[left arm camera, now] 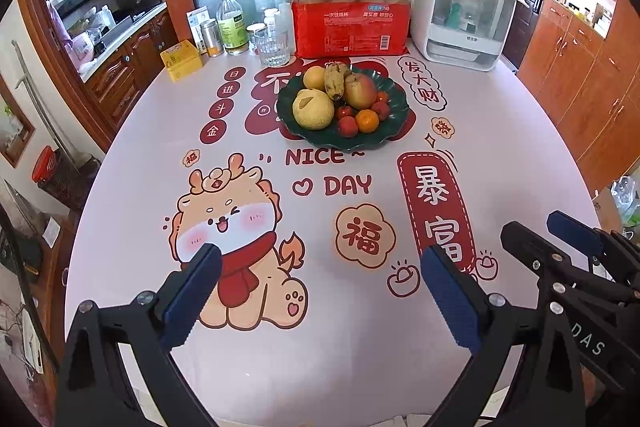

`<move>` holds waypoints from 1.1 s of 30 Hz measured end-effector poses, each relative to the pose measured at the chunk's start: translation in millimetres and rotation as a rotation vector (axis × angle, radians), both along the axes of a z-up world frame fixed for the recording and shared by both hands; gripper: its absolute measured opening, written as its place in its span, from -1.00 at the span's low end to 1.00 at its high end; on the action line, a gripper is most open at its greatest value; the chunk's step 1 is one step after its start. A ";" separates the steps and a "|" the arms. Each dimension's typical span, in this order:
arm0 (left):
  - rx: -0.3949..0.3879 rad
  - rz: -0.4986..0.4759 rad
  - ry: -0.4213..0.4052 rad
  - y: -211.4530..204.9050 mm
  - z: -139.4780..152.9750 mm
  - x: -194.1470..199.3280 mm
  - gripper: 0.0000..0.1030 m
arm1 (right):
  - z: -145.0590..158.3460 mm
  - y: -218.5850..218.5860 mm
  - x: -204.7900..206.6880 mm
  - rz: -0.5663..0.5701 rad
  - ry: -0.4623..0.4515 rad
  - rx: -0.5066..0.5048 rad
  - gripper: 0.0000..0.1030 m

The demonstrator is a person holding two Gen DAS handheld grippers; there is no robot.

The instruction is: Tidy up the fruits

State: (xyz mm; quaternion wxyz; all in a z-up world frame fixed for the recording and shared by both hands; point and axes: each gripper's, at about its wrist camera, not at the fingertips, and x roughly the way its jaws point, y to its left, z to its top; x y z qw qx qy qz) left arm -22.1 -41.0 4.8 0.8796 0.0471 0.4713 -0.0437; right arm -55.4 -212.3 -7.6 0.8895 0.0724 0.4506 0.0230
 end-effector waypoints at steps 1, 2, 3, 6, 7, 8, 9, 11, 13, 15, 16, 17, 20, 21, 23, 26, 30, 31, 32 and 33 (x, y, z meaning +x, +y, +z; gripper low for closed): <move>-0.001 0.001 0.002 0.6 0.0 -0.4 0.93 | -0.1 -0.1 -0.2 0.000 0.000 0.000 0.21; -0.001 0.003 0.003 1.1 -0.3 -0.8 0.93 | -0.1 -0.1 -0.1 0.000 0.000 0.001 0.21; 0.000 0.005 0.004 1.4 -0.5 -1.1 0.93 | -0.1 0.0 0.0 0.001 0.001 0.001 0.21; 0.002 0.010 0.004 3.1 -1.0 -1.7 0.93 | -1.7 0.8 -0.7 0.003 0.004 0.005 0.21; 0.002 0.009 0.004 3.5 -1.2 -1.4 0.93 | -2.4 0.9 -0.4 0.004 0.004 0.005 0.21; 0.002 0.011 0.003 4.0 -1.5 -1.7 0.93 | -2.4 1.1 -0.3 0.004 0.003 0.004 0.21; 0.002 0.011 0.004 4.5 -1.5 -1.7 0.93 | -2.4 1.2 -0.3 0.004 0.003 0.003 0.21; 0.001 0.011 0.005 5.0 -1.5 -1.9 0.93 | -2.5 1.3 -0.1 0.004 0.004 0.004 0.21; 0.000 0.014 0.007 6.9 -2.0 -2.3 0.93 | -2.5 1.4 -0.2 0.003 0.005 0.005 0.21; 0.001 0.012 0.006 6.9 -1.8 -2.0 0.93 | -2.5 1.6 -0.1 0.003 0.005 0.004 0.21; 0.000 0.012 0.008 7.3 -1.8 -1.9 0.93 | -2.5 1.5 -0.2 0.003 0.005 0.004 0.21; -0.001 0.012 0.009 7.5 -1.9 -1.8 0.93 | -2.5 1.5 0.0 0.002 0.005 0.004 0.21; -0.002 0.017 0.013 8.9 -3.5 -2.8 0.93 | -3.8 3.7 -0.3 0.004 0.008 0.003 0.21; -0.002 0.018 0.013 8.6 -3.8 -2.5 0.93 | -4.2 4.7 -0.5 0.005 0.008 0.002 0.21; -0.004 0.017 0.014 8.9 -3.8 -2.3 0.93 | -4.3 4.9 -0.4 0.005 0.008 0.001 0.21; -0.001 0.018 0.013 8.3 -3.6 -2.0 0.93 | -4.2 5.2 0.0 0.005 0.009 0.002 0.21; -0.001 0.018 0.013 8.7 -3.6 -1.6 0.93 | -4.1 5.5 0.4 0.005 0.008 0.002 0.21; -0.001 0.018 0.013 8.7 -3.6 -1.5 0.93 | -4.3 5.7 0.5 0.005 0.008 0.001 0.21; -0.002 0.018 0.014 9.0 -3.6 -1.5 0.93 | -4.1 5.6 0.4 0.005 0.009 0.002 0.21; -0.002 0.018 0.014 9.0 -3.6 -1.4 0.93 | -4.6 6.1 0.1 0.005 0.009 0.002 0.21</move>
